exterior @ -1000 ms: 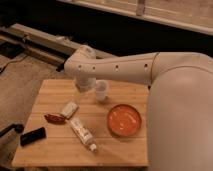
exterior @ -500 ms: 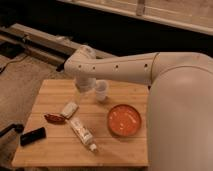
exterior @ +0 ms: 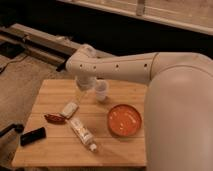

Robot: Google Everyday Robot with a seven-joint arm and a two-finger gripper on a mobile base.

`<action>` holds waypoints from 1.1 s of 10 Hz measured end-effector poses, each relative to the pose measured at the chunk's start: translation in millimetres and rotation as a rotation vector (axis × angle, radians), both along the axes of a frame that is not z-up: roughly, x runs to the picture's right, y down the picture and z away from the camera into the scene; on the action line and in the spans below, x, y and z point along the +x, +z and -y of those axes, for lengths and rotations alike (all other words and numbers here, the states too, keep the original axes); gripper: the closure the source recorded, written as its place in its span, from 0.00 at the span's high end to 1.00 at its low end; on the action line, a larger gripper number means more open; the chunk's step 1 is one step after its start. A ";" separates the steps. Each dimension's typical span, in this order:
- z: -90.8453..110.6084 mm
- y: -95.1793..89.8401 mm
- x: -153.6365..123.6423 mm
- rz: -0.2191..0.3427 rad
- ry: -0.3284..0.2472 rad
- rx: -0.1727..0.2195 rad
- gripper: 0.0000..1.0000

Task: Pick up the ceramic cup

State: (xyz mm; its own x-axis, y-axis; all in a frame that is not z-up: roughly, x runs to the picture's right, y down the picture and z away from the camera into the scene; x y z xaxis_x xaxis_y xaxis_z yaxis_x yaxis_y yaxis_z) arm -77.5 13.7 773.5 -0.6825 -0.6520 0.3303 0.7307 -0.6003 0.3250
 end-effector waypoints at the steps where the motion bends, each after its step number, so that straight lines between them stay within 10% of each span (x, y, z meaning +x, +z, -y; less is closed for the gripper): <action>1: 7.9 8.9 6.7 -0.002 0.002 0.004 0.80; 11: 0.1 82.5 14.6 0.026 -0.006 -0.103 0.80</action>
